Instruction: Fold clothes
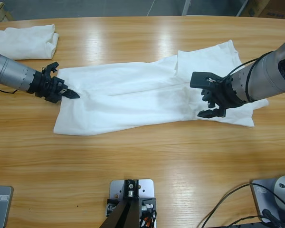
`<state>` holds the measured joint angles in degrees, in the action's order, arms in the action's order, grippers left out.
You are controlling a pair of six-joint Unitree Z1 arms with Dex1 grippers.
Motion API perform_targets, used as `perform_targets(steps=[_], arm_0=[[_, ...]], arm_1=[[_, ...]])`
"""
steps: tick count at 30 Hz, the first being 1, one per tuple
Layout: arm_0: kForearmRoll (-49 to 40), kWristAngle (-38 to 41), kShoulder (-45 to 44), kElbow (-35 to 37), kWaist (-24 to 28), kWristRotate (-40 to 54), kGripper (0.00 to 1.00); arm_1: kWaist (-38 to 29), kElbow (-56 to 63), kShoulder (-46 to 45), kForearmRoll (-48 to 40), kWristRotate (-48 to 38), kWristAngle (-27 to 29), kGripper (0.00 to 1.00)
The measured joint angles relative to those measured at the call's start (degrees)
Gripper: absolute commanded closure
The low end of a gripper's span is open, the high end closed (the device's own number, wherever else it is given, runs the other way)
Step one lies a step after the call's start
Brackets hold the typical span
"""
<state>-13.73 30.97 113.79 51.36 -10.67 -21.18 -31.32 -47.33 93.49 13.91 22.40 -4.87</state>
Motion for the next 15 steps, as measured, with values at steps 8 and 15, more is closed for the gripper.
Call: perform_targets(steps=[8,15], arm_0=[[-13.0,-8.8,-0.9,6.5,-2.0,2.6,1.000],[-22.2,-14.0,-2.3,7.3,3.7,9.1,1.000]], arm_1=[[0.0,0.0,0.0,0.0,-0.1,0.0,0.299],[0.0,0.0,0.0,-0.2,-0.2,0.0,0.299]])
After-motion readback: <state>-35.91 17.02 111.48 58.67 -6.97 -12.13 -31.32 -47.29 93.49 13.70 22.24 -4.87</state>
